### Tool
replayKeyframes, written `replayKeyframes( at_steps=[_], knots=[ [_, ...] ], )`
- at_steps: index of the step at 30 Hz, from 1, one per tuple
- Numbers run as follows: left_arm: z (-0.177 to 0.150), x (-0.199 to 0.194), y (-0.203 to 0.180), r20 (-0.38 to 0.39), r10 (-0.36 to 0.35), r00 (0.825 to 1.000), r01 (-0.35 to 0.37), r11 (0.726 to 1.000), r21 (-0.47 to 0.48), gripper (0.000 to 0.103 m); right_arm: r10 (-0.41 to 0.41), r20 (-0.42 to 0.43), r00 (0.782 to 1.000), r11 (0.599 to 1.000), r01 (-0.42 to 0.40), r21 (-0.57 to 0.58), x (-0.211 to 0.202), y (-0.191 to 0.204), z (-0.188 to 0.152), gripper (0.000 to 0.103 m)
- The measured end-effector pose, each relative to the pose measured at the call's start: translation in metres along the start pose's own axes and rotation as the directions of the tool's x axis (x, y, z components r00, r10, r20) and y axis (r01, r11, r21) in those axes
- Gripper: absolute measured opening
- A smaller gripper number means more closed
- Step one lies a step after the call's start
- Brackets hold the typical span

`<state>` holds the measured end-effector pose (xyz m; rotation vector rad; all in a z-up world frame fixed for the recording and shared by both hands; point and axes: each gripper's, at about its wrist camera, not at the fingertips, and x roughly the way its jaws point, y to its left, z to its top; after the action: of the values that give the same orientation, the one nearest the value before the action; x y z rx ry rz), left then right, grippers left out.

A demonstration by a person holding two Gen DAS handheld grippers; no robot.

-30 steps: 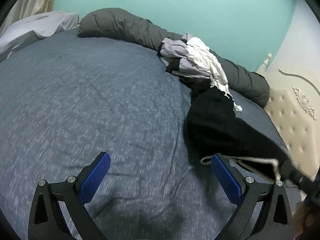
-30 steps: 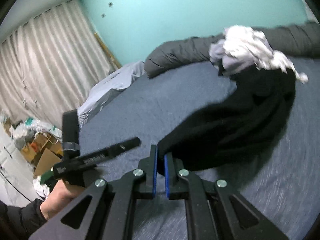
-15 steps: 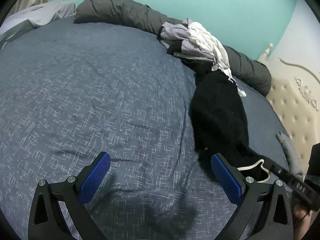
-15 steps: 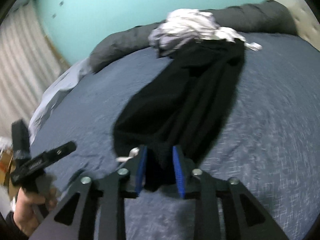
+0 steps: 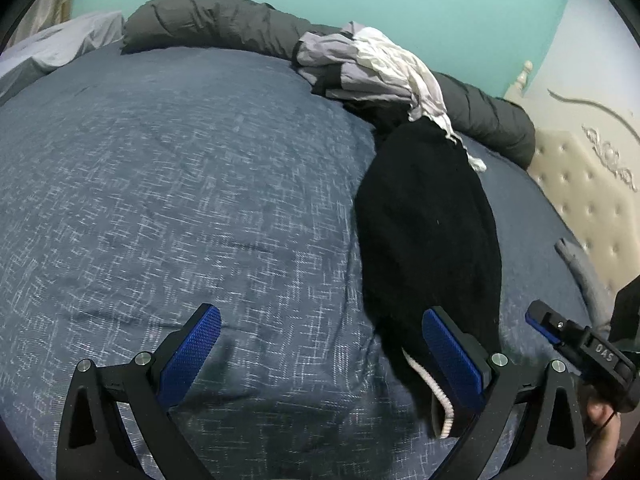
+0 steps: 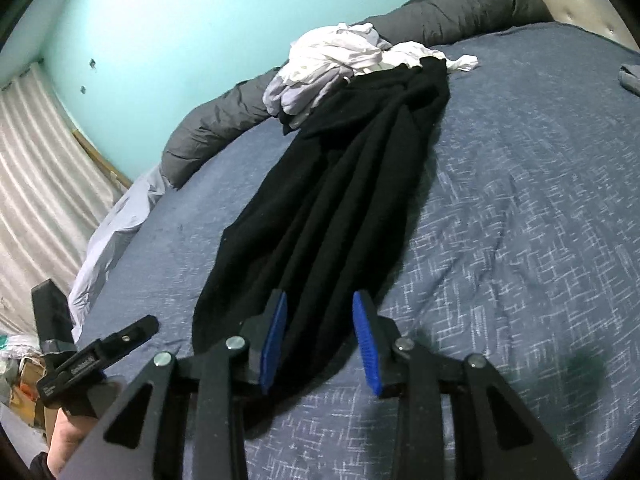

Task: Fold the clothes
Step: 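Pull the black hoodie off the pile and lay it flat with the right gripper, then lower the left gripper onto the hoodie hood and grasp it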

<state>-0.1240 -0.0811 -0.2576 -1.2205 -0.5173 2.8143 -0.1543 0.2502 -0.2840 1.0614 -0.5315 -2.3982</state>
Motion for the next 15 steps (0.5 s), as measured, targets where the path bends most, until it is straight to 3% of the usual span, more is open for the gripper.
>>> replayKeyframes(
  at_steps=[4,15],
  knots=[
    [-0.004,0.006,-0.005,-0.017,0.001,1.0,0.0,1.0,0.016,0.103,0.053,-0.032,0.998,0.999,-0.052,0.015,0.009,0.0,-0.005,0.037],
    [-0.006,0.015,-0.007,-0.043,0.019,0.999,-0.017,0.999,0.042,0.103,0.089,-0.076,0.993,0.996,-0.09,-0.005,0.026,0.004,-0.002,0.039]
  ],
)
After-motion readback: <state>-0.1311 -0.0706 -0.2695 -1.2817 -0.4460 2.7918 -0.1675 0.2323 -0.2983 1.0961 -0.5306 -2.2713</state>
